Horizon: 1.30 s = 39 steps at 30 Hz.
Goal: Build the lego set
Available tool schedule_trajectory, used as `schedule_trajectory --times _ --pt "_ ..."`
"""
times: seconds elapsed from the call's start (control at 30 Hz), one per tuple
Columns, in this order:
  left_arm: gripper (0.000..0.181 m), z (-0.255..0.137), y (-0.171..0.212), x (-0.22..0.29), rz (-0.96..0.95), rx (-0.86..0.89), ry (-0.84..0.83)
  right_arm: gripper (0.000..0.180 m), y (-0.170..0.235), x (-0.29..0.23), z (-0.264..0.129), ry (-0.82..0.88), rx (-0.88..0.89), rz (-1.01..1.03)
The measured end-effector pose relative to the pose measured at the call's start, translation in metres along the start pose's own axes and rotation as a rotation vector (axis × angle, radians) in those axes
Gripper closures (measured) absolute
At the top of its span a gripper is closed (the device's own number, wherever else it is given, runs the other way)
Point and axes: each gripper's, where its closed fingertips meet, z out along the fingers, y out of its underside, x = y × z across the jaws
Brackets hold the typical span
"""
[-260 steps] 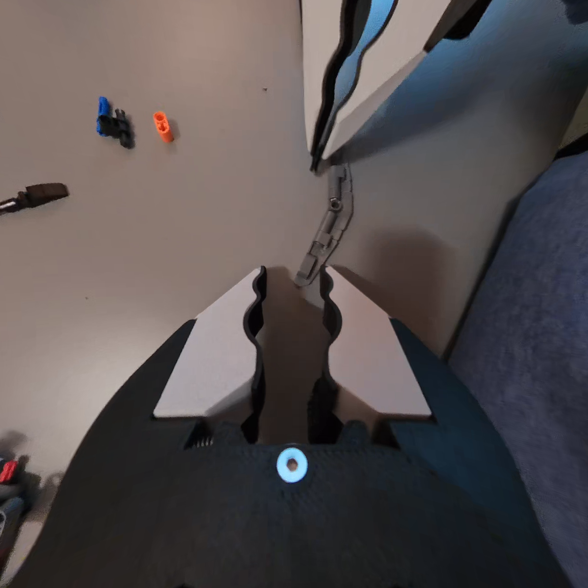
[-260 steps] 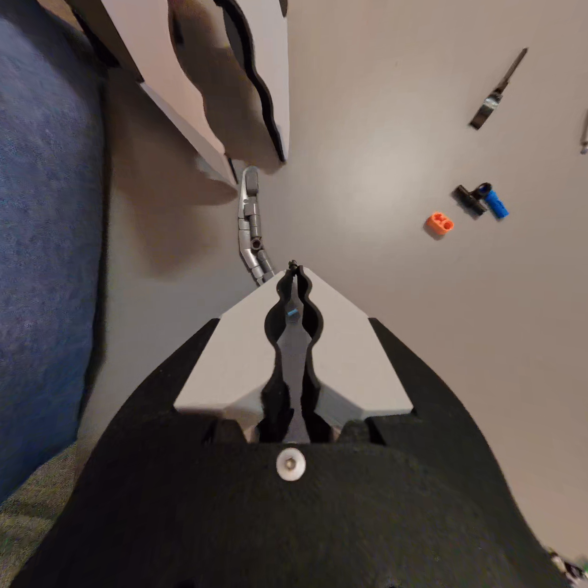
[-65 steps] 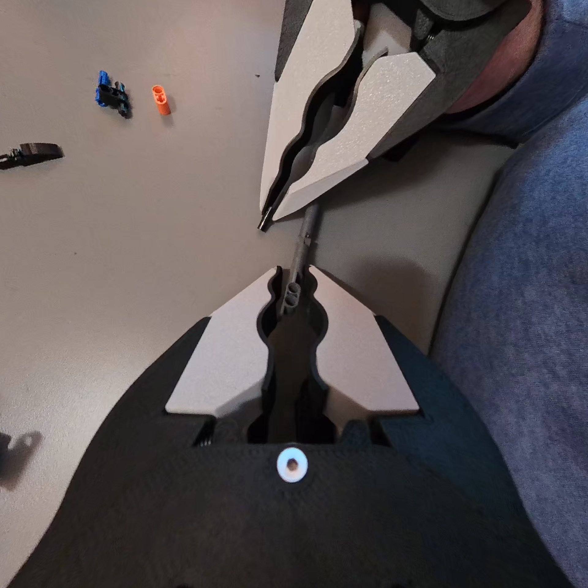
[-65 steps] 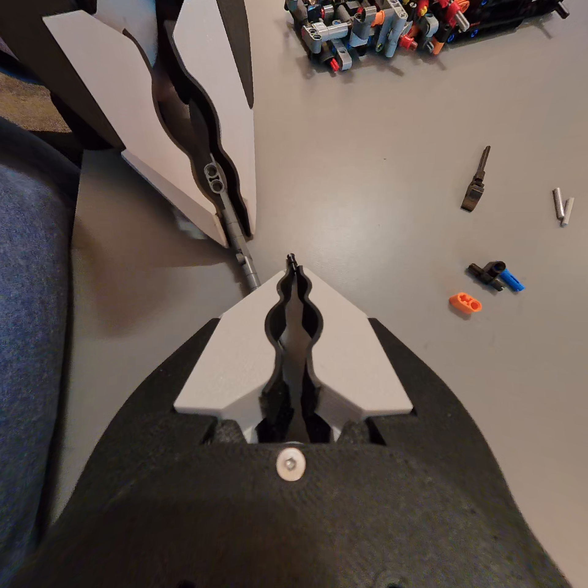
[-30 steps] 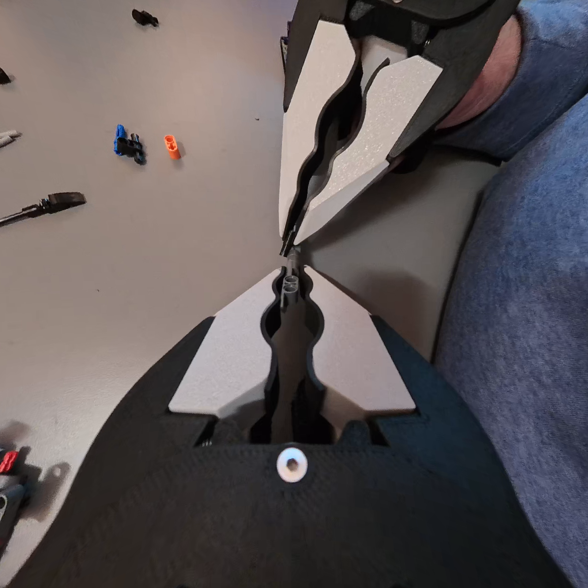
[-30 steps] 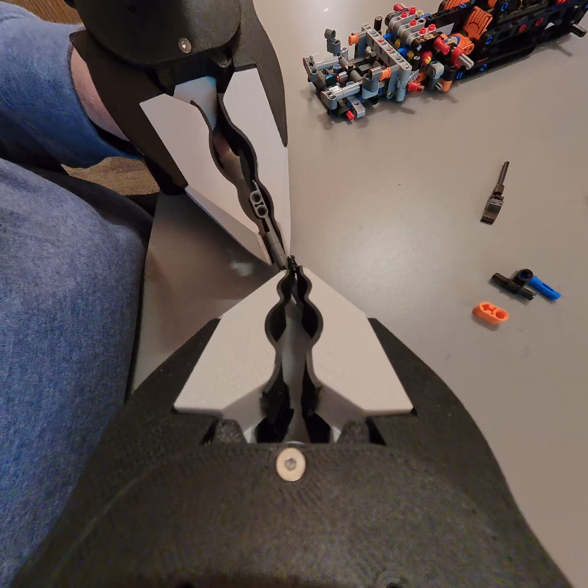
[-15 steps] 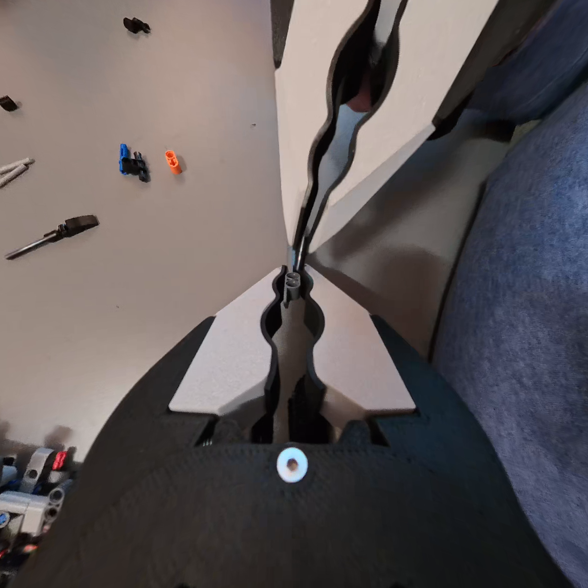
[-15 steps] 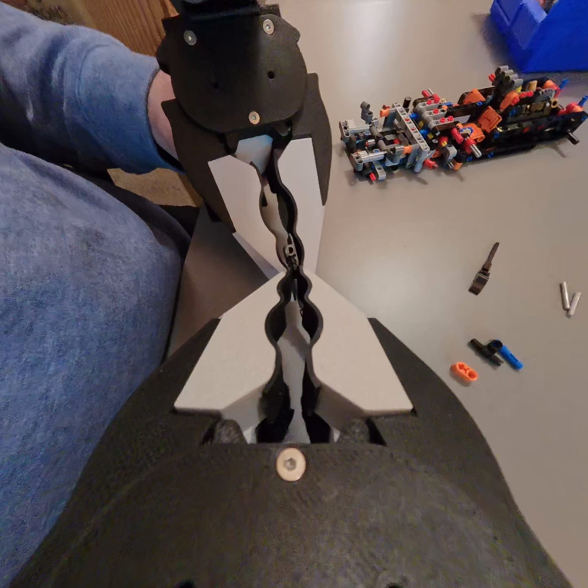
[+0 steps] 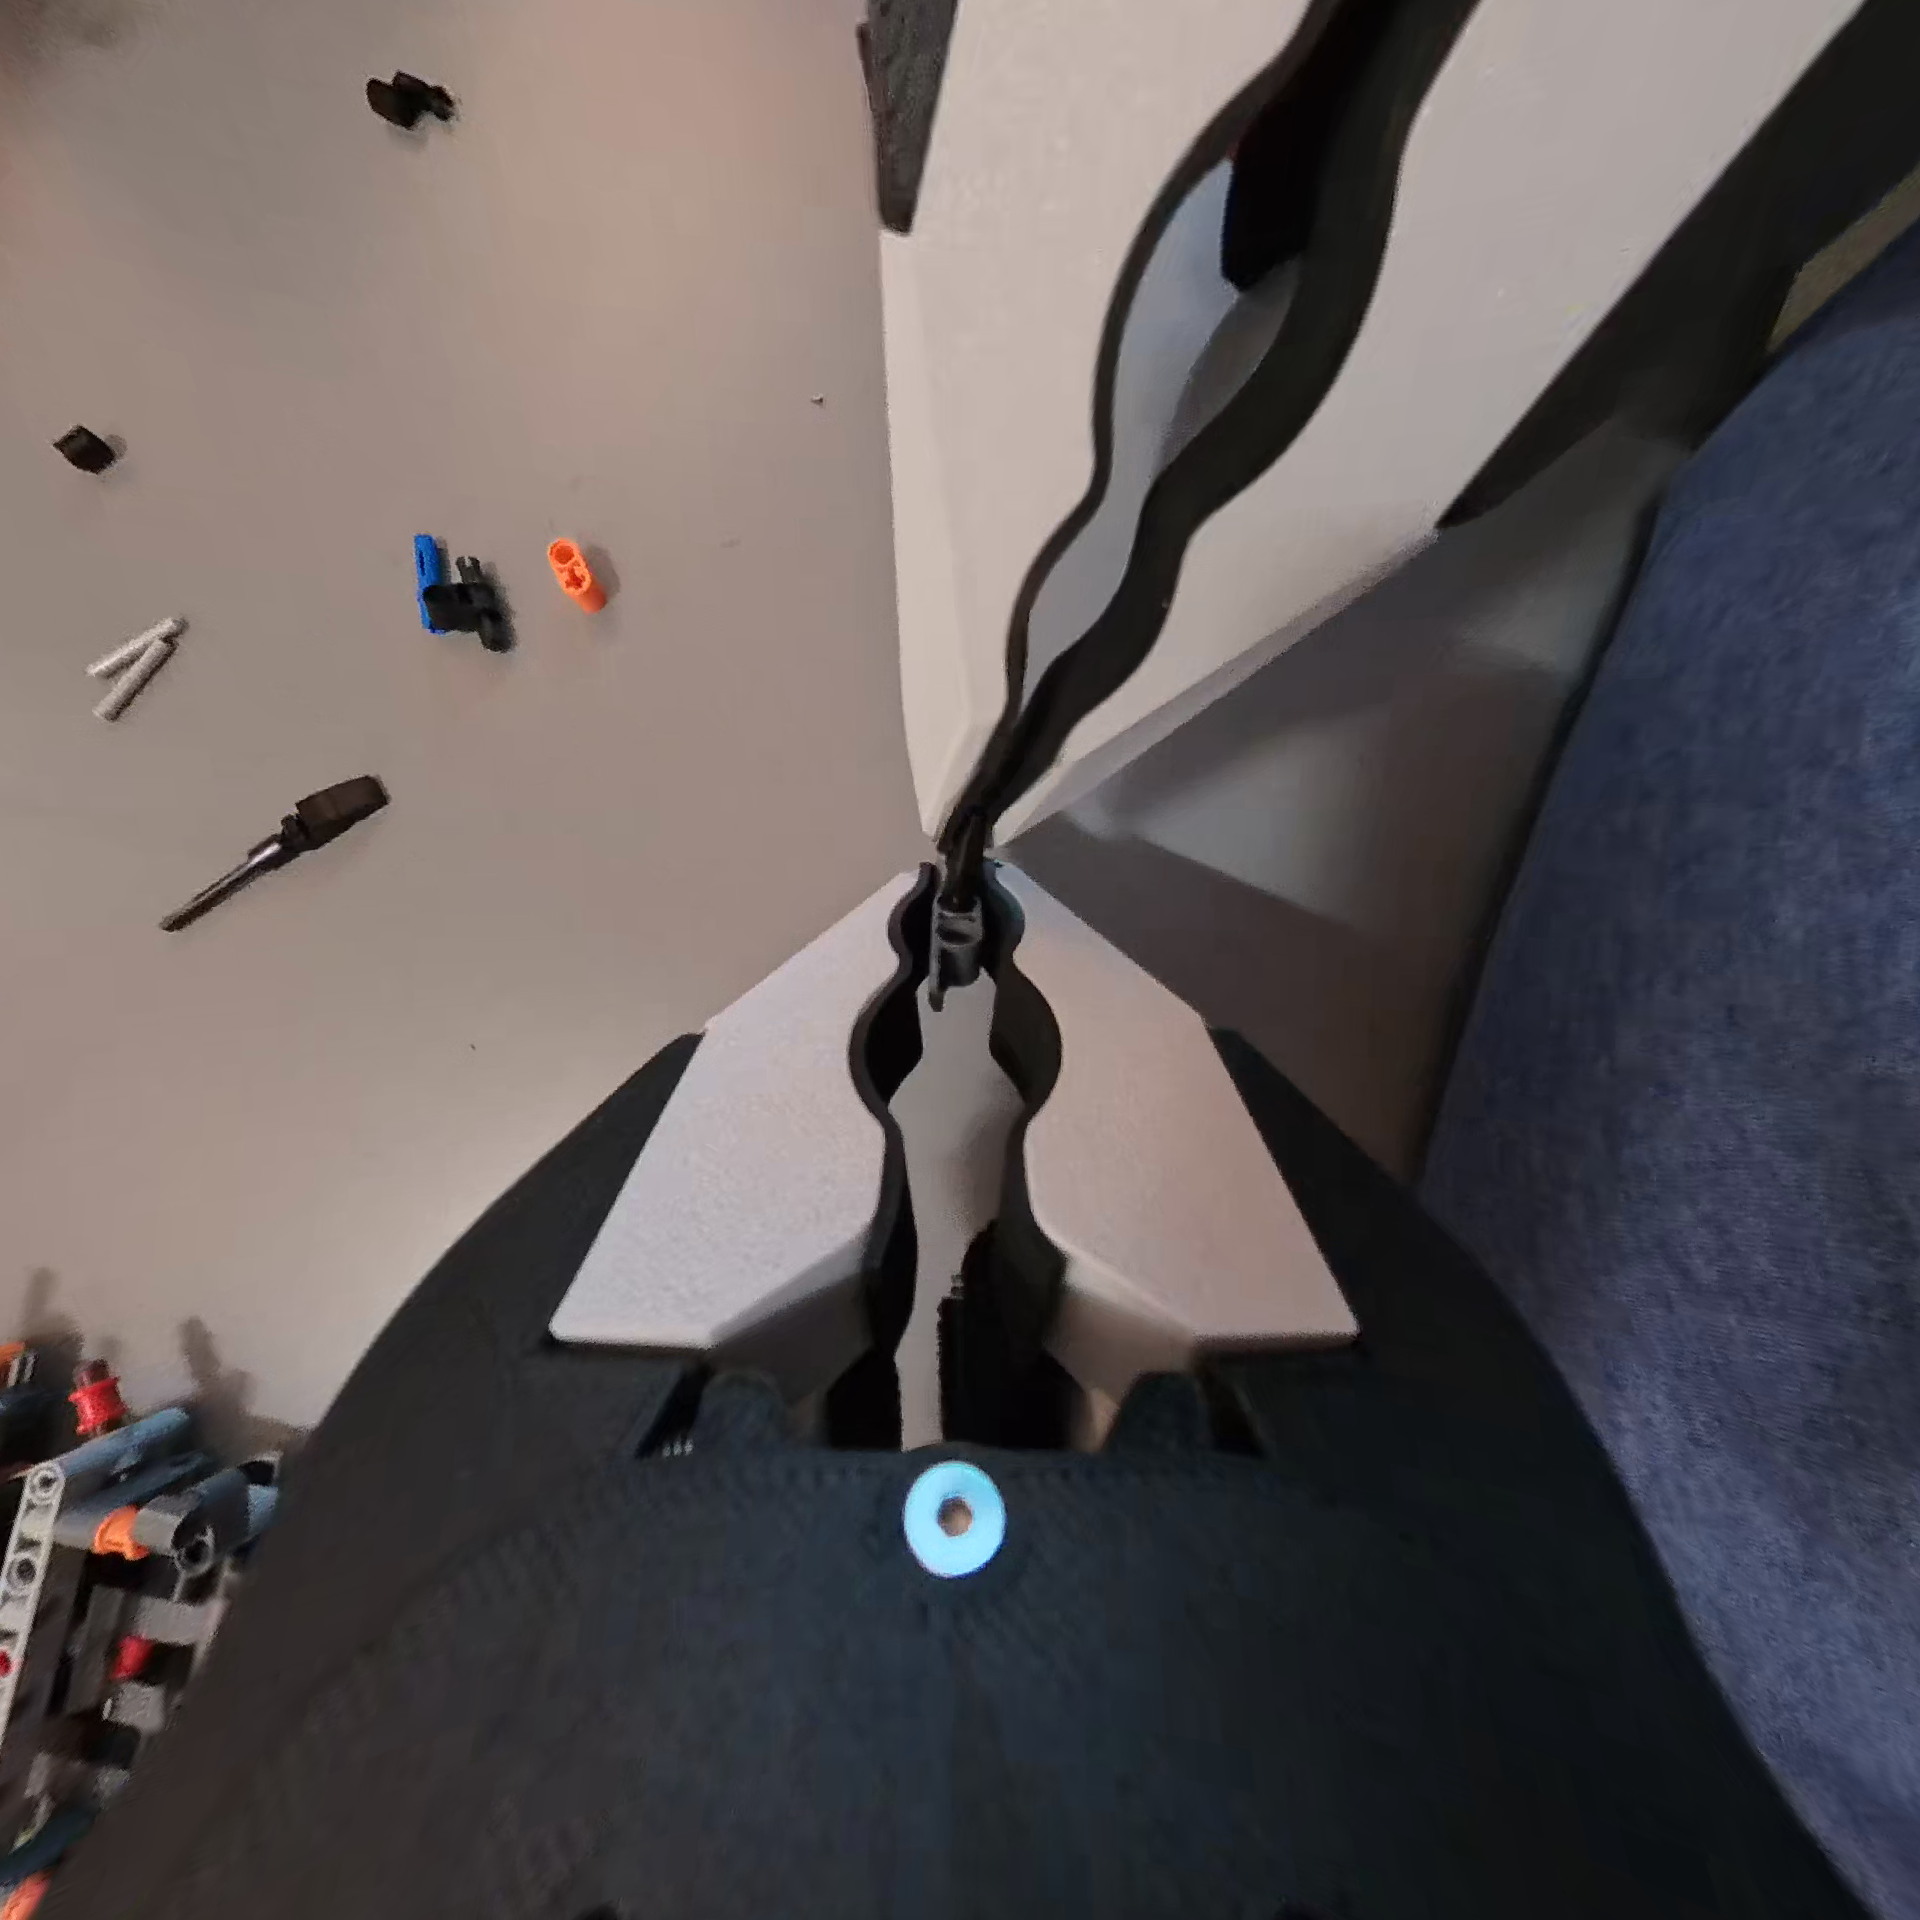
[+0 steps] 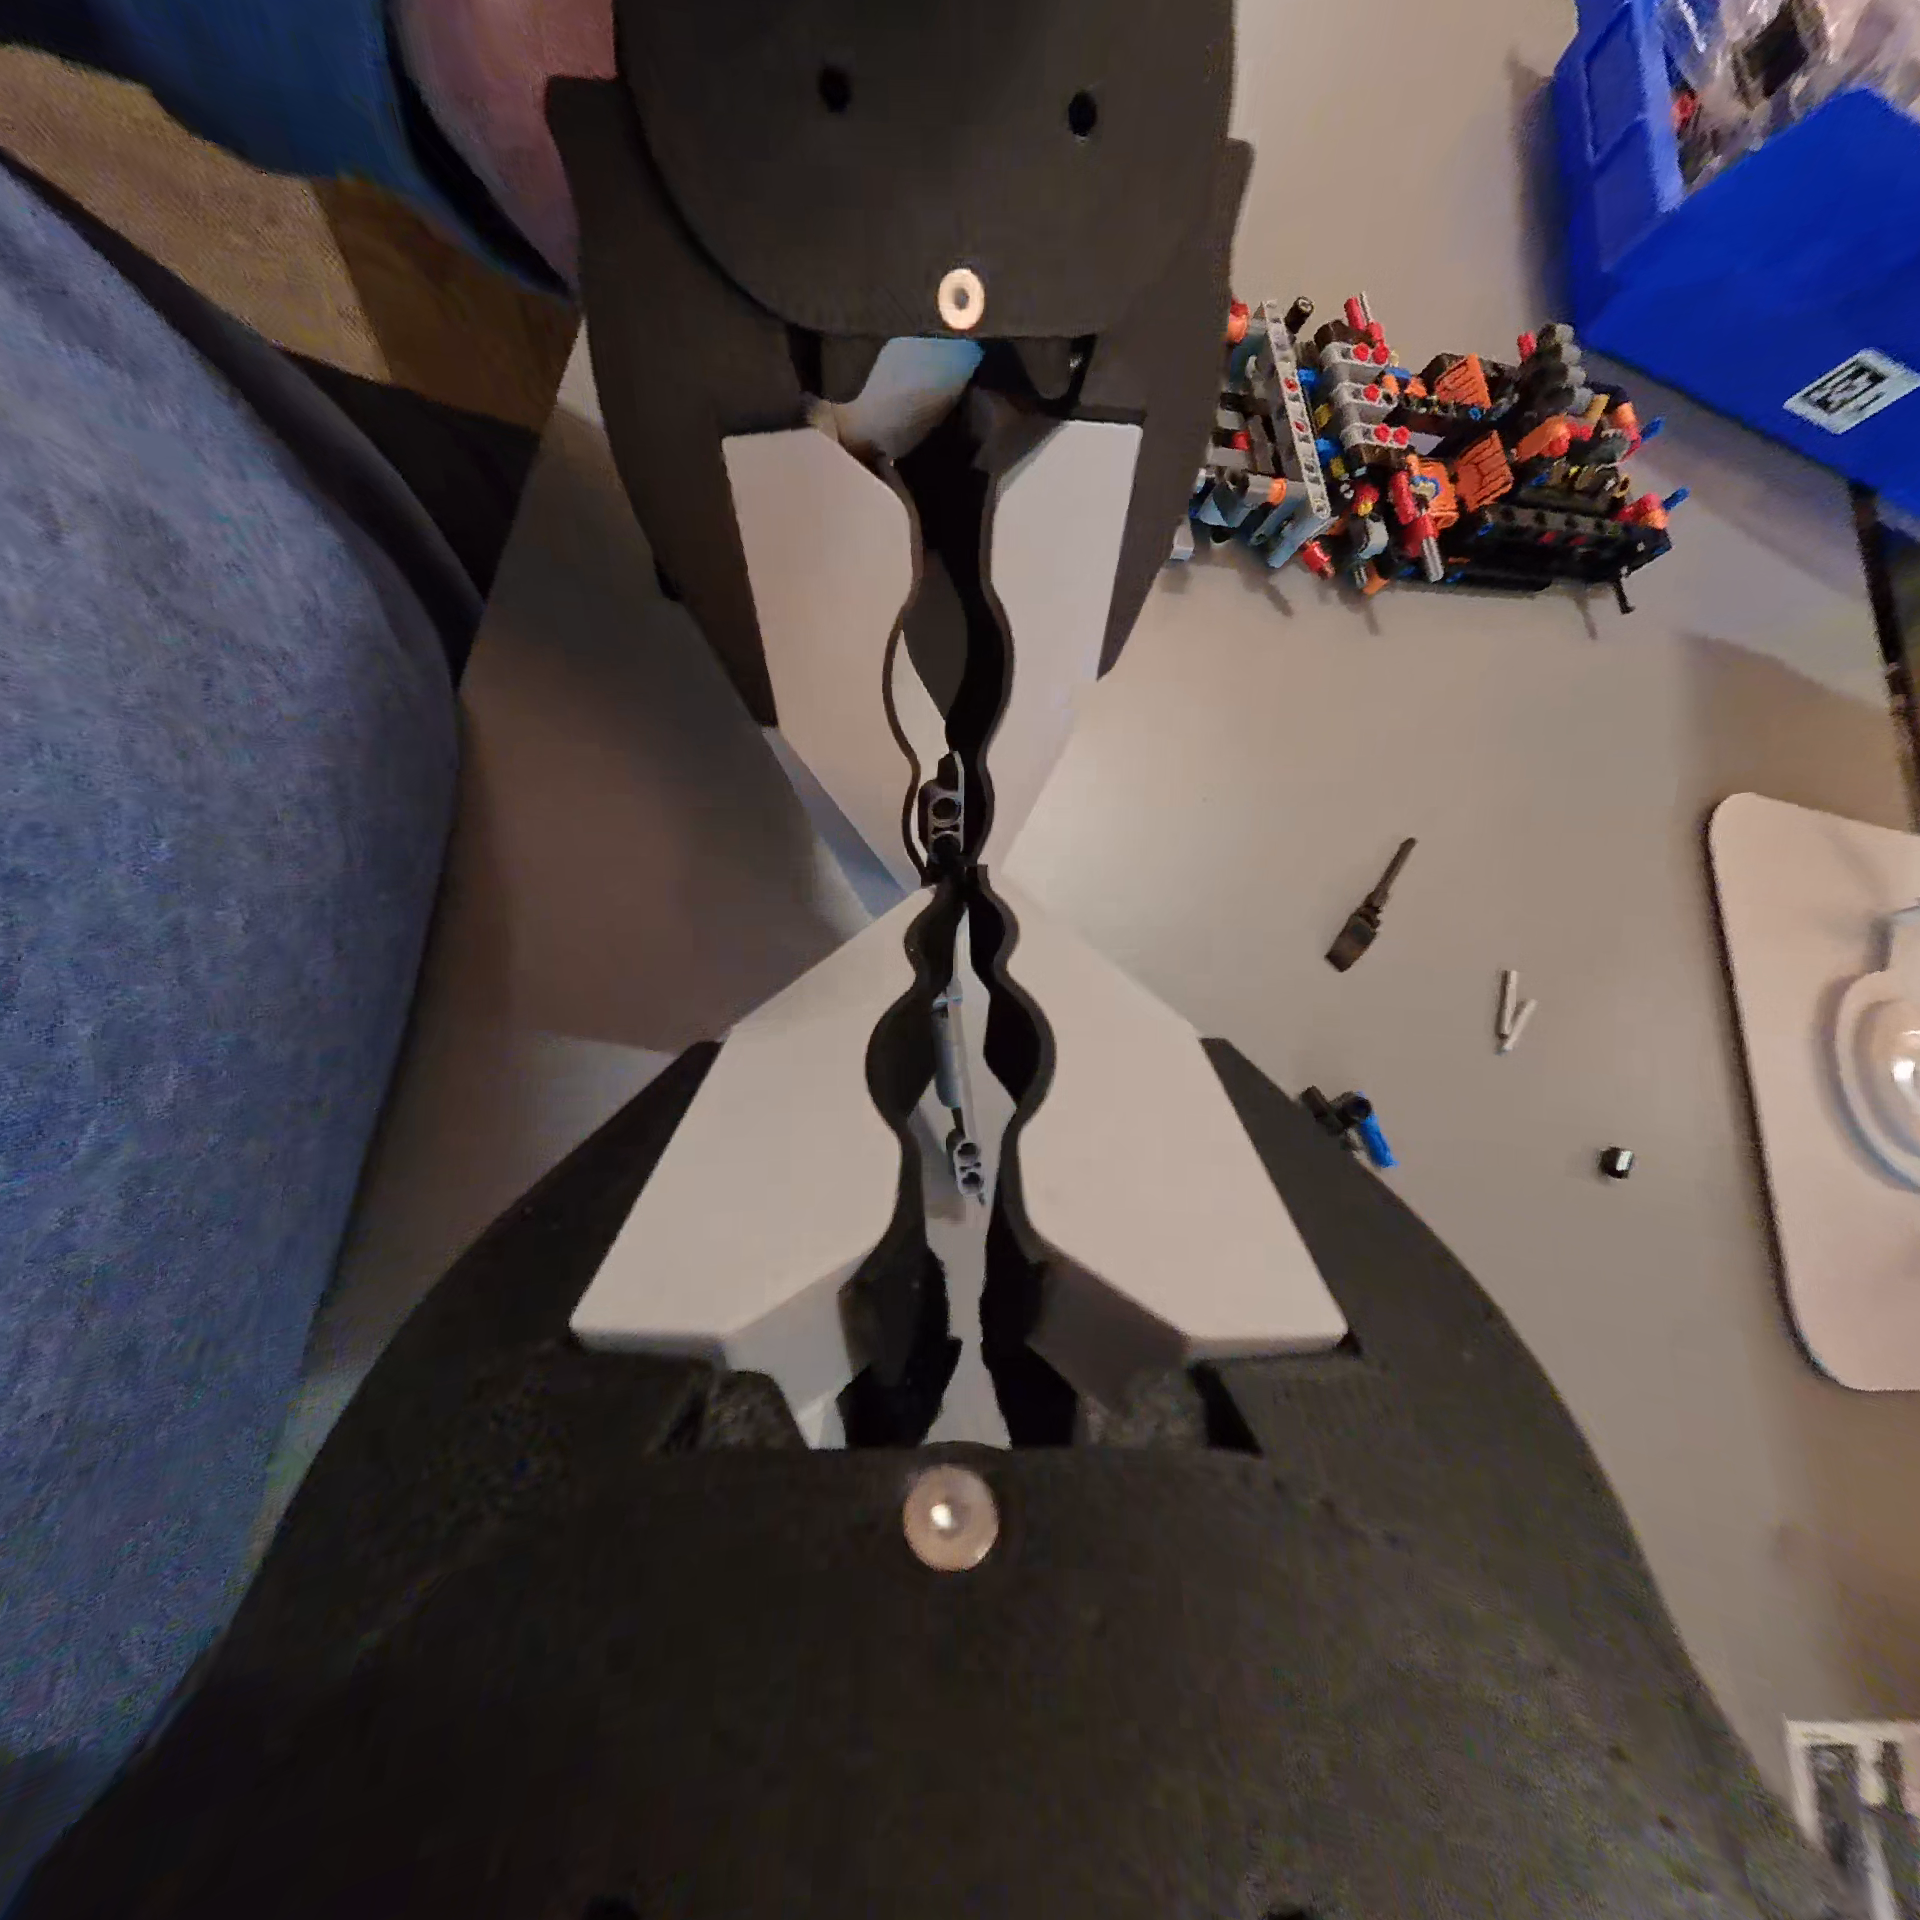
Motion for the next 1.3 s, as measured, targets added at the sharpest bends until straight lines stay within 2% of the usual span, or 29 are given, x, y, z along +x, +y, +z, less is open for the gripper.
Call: schedule_trajectory --times 0.03,0.43,0.53,0.7,0.87,1.03,1.3 --pt "0.175 0.0 0.0 0.0 0.006 -0.001 -0.005 0.18 0.0 0.0 0.0 0.015 -0.007 -0.023" --pt "0.176 0.003 -0.001 0.004 0.039 -0.016 0.0 0.18 0.003 -0.005 0.0 0.089 -0.061 -0.125" --pt "0.176 0.007 0.0 0.006 -0.01 -0.004 0.049 0.18 0.006 -0.004 0.001 0.066 -0.052 -0.098" --pt "0.176 0.015 0.004 0.006 -0.017 0.009 0.056 0.18 0.005 0.001 -0.009 -0.001 0.056 0.062" --pt "0.176 0.014 0.0 0.002 -0.023 0.027 0.067 0.18 0.029 -0.005 -0.012 -0.145 0.041 0.186" --pt "0.176 0.02 0.002 0.003 -0.032 0.02 0.118 0.18 0.042 -0.013 -0.002 -0.324 0.099 0.321" --pt "0.175 0.025 0.009 0.0 0.032 -0.01 0.12 0.18 0.064 -0.026 0.018 -0.524 -0.001 0.424"
